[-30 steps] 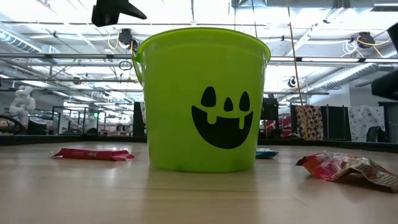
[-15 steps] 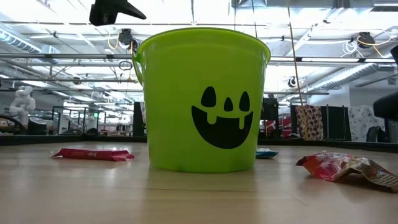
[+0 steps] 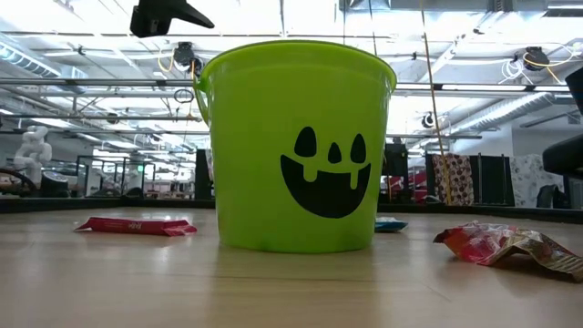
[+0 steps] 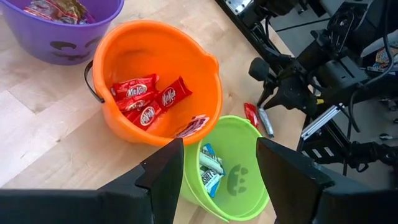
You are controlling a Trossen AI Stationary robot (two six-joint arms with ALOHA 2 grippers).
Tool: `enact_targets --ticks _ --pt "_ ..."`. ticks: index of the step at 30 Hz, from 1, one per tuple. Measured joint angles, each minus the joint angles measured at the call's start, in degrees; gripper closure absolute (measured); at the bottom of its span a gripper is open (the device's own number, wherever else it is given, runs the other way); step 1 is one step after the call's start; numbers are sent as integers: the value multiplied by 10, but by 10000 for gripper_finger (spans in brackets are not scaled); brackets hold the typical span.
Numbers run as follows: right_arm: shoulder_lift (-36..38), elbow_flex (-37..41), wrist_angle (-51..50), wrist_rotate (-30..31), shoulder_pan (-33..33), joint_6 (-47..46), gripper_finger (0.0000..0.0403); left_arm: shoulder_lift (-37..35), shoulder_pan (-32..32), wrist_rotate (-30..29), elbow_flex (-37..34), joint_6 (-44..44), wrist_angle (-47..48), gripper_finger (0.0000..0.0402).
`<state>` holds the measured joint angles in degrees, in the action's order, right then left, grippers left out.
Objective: Sort candy by brand, put in halloween buckets
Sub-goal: Put blue chocolate bar into the green bucket
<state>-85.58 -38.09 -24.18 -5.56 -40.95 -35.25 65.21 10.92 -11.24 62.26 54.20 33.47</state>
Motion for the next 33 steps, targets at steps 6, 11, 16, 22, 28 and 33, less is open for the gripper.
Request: enact_targets --ticks 6,11,16,22,28,33 --pt "0 0 0 -5 0 0 354 0 0 -4 0 10 0 194" --pt "0 1 5 -25 0 13 395 0 0 -9 0 11 0 194" --pt "3 0 6 -56 -1 15 402 0 0 -10 0 11 0 194" --pt "56 -15 0 -53 -1 4 402 0 0 -10 0 12 0 194" --pt "142 -17 -16 -47 0 -50 403 0 0 -30 0 12 0 194" --pt "194 -17 -19 -6 0 -75 403 0 0 -49 0 10 0 194"
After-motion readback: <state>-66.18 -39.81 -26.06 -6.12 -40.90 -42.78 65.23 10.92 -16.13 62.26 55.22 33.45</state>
